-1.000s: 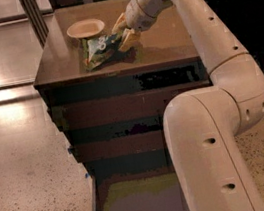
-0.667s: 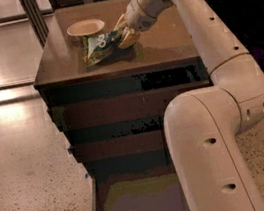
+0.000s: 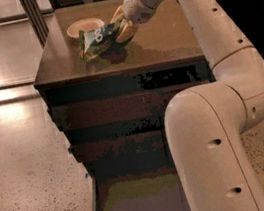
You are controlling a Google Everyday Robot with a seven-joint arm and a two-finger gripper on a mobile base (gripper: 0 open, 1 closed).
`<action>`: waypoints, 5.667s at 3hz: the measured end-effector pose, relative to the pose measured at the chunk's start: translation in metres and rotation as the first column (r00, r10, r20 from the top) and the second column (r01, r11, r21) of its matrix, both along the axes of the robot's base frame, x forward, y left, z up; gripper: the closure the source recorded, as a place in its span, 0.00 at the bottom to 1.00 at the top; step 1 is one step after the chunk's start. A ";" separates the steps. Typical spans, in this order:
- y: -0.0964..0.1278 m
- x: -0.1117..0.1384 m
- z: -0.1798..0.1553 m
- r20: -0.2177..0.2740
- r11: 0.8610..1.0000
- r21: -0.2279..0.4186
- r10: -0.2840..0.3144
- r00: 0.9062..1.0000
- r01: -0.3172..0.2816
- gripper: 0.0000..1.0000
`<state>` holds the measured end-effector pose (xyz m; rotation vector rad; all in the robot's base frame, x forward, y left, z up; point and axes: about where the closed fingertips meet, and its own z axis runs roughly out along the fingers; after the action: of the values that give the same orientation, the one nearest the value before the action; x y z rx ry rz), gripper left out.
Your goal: Place green rice chip bag into bottom drawer
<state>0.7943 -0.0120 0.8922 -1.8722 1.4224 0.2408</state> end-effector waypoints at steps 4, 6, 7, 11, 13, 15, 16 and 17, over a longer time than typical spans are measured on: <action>-0.004 -0.097 0.138 0.071 0.991 0.089 0.097 0.993 -0.103 1.00; -0.017 -0.142 0.130 0.016 0.969 0.227 0.095 0.995 -0.096 1.00; -0.017 -0.140 0.125 0.007 0.969 0.224 0.101 0.995 -0.100 1.00; -0.037 -0.213 0.091 -0.094 0.971 0.239 0.045 0.995 -0.021 1.00; -0.070 -0.279 0.016 -0.129 0.965 0.243 -0.065 0.989 0.095 1.00; -0.085 -0.332 -0.149 -0.206 0.981 0.125 -0.118 0.971 0.145 1.00; -0.085 -0.332 -0.149 -0.206 0.981 0.125 -0.117 0.971 0.145 1.00; -0.093 -0.332 -0.174 -0.207 0.968 0.188 -0.124 0.970 0.164 1.00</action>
Offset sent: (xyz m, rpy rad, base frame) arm -0.0730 0.0102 0.1334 -0.1035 -0.0998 0.0684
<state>0.4622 -0.1049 0.7185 -1.6046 1.5928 0.4903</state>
